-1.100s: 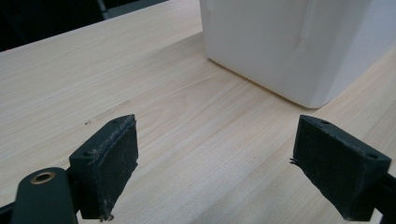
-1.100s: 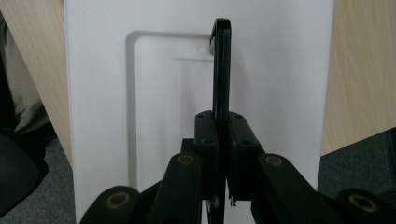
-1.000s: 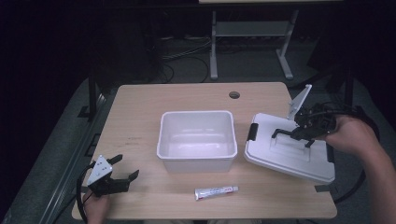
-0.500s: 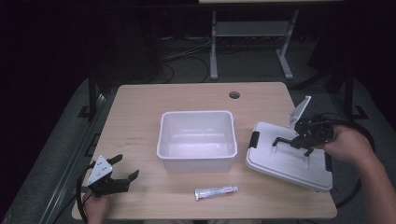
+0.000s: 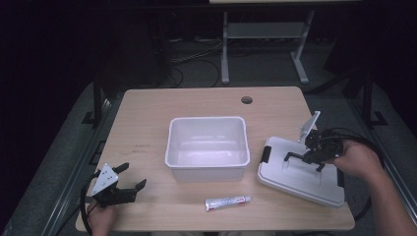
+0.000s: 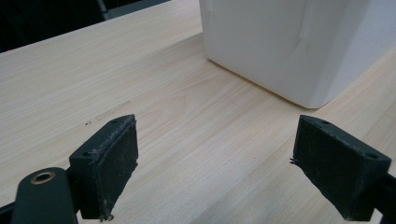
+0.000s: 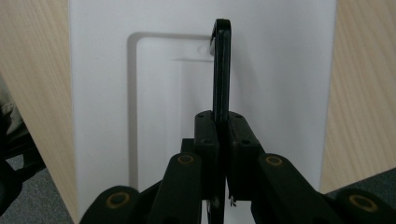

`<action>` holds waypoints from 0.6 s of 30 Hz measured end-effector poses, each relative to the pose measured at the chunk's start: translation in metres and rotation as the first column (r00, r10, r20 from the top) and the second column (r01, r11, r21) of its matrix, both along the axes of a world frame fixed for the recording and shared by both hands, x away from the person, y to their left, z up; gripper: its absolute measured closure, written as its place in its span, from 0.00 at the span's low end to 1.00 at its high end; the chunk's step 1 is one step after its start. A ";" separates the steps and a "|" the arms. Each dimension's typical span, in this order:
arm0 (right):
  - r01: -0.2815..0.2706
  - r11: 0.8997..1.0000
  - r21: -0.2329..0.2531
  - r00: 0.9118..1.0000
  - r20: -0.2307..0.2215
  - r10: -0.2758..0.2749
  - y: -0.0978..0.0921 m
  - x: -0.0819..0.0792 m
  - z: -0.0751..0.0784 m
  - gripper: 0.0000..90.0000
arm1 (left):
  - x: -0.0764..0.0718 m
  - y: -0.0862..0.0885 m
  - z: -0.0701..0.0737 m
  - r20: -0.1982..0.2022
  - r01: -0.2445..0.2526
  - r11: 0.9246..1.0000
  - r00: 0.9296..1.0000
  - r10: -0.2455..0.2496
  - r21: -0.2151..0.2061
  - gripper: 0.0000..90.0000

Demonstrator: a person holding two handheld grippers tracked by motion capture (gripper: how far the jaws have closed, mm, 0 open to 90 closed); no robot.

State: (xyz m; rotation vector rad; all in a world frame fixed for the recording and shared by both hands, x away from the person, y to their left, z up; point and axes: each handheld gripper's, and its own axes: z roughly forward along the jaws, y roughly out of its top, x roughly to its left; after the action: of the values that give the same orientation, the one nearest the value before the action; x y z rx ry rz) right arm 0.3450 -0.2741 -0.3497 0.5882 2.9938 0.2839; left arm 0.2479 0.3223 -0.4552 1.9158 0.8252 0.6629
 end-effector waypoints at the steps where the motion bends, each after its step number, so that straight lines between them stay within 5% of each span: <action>1: -0.001 1.000 -0.002 1.000 0.000 0.001 0.001 0.001 -0.002 0.93 | 0.000 0.000 0.000 0.000 0.000 1.000 1.000 0.000 -0.001 0.15; 18: -0.006 1.000 0.003 1.000 -0.017 0.006 0.013 0.010 -0.031 0.93 | -0.001 0.001 0.000 0.001 -0.003 1.000 1.000 0.003 -0.002 0.15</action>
State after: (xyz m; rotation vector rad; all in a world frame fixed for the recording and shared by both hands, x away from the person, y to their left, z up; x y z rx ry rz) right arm 0.3551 -0.2611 -0.3812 0.5852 3.0126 0.2852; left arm 0.2472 0.3232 -0.4549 1.9122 0.8284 0.6648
